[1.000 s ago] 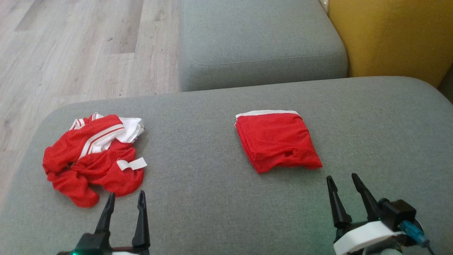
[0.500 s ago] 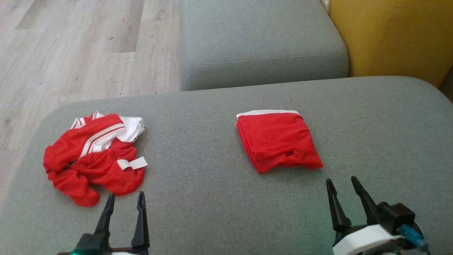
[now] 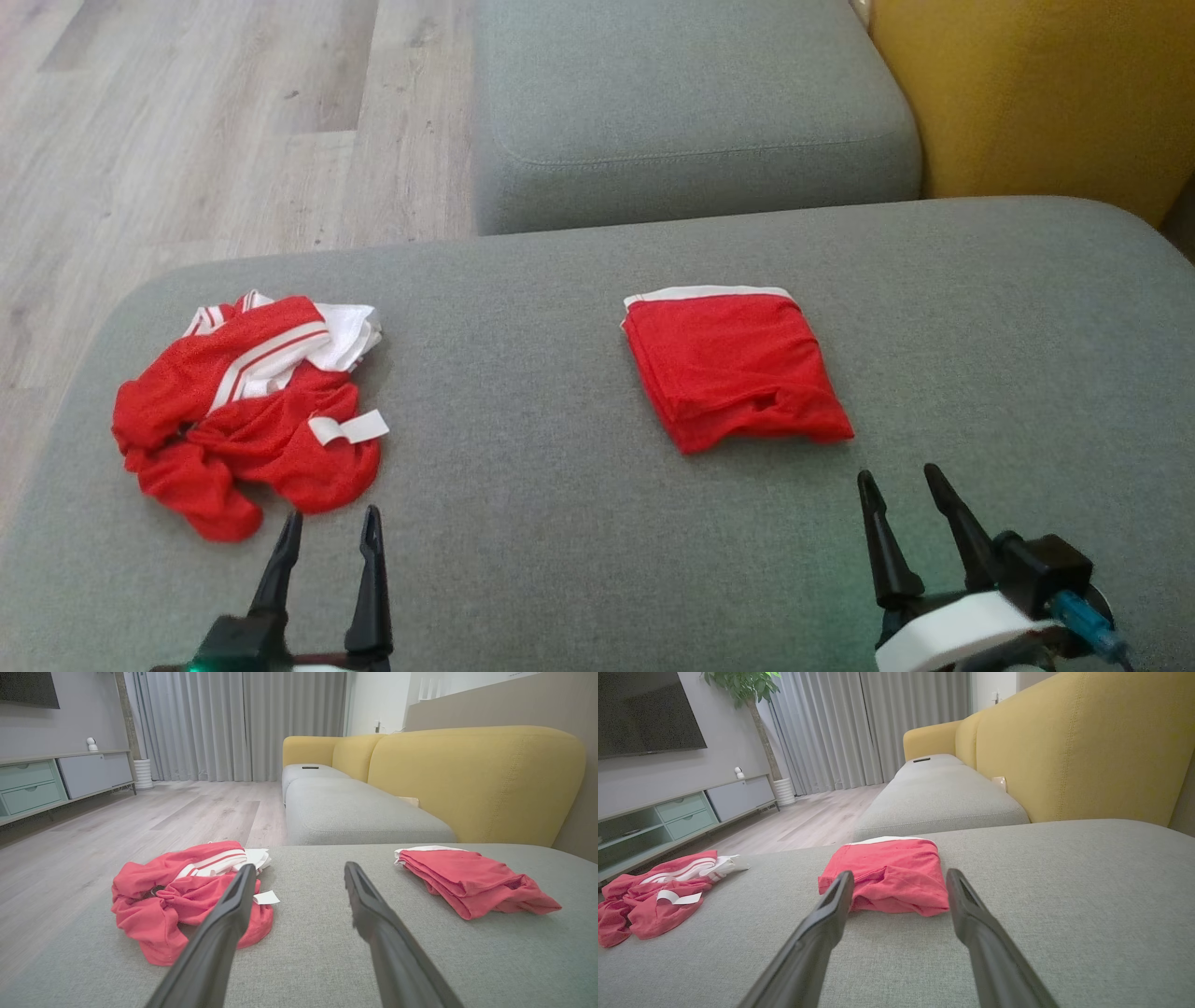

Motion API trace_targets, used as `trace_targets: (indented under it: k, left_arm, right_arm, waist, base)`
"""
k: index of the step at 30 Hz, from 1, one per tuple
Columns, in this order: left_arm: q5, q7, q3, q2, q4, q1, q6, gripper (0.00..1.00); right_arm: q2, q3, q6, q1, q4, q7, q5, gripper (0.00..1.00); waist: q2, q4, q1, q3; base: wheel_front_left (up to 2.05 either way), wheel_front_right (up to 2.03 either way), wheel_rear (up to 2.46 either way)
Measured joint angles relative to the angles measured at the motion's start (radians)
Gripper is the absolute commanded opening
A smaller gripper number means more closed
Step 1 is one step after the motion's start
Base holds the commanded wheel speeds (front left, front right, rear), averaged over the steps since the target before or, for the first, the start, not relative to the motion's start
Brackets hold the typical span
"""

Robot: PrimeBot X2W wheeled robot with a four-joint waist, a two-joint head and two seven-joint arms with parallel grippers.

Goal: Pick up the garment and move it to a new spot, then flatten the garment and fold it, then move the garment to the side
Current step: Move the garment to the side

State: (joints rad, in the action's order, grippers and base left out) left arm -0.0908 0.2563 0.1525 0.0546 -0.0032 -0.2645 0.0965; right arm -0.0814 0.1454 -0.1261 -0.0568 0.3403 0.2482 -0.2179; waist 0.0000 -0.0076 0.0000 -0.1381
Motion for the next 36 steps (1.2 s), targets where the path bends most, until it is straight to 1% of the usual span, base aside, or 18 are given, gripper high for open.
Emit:
trace_targets:
  k: [8,14,17,20,24,27,28,32,36]
  left_arm:
    - [0.0,0.0,0.002,0.0,0.003,0.0,-0.001,1.0]
    - [0.0,0.0,0.019,0.0,0.001,0.007,-0.001,1.0]
    - [0.0,0.0,0.035,0.0,-0.002,0.025,-0.001,1.0]
    - [0.0,0.0,0.055,0.0,-0.005,0.056,-0.01,1.0]
    - [0.0,0.0,0.087,0.0,-0.007,0.091,-0.012,1.0]
    - [0.0,0.0,0.11,0.0,-0.009,0.118,-0.012,1.0]
    - [0.0,0.0,0.11,0.0,-0.009,0.118,-0.012,1.0]
    - [-0.002,0.0,0.142,0.0,-0.011,0.174,-0.011,1.0]
    - [-0.016,0.0,0.168,-0.001,-0.014,0.215,-0.007,1.0]
  right_arm:
    - [0.0,-0.002,0.0,0.0,-0.004,0.0,0.008,1.0]
    - [-0.008,0.0,0.0,0.019,0.002,0.0,0.008,1.0]
    - [-0.035,0.014,0.0,0.082,0.043,0.0,-0.005,1.0]
    - [-0.073,0.029,0.0,0.192,0.121,-0.004,-0.043,1.0]
    - [-0.124,0.062,0.0,0.339,0.213,-0.103,-0.124,1.0]
    - [-0.17,0.08,0.0,0.437,0.279,-0.201,-0.194,1.0]
    - [-0.17,0.08,0.0,0.437,0.279,-0.201,-0.194,1.0]
    - [-0.222,0.098,0.0,0.539,0.364,-0.303,-0.284,1.0]
    - [-0.25,0.128,0.0,0.615,0.424,-0.361,-0.361,1.0]
  waist:
    - [0.0,0.008,0.0,0.015]
    - [0.0,0.02,0.0,0.05]
    - [0.0,0.029,0.0,0.074]
    - [0.0,0.041,0.0001,0.101]
    - [0.0,0.06,0.0001,0.135]
    - [0.0,0.075,0.0001,0.172]
    - [0.0,0.075,0.0001,0.172]
    - [0.0,0.096,0.0002,0.224]
    - [0.0,0.114,0.0003,0.278]
  base:
    - [0.0,0.0,0.0]
    - [0.0,0.0,0.0]
    - [0.0,0.0,0.0]
    - [0.0,0.0,0.0]
    - [0.0,0.0,0.0]
    - [0.0,0.0,0.0]
    - [0.0,0.0,0.0]
    - [0.0,0.0,0.0]
    - [0.0,0.0,0.0]
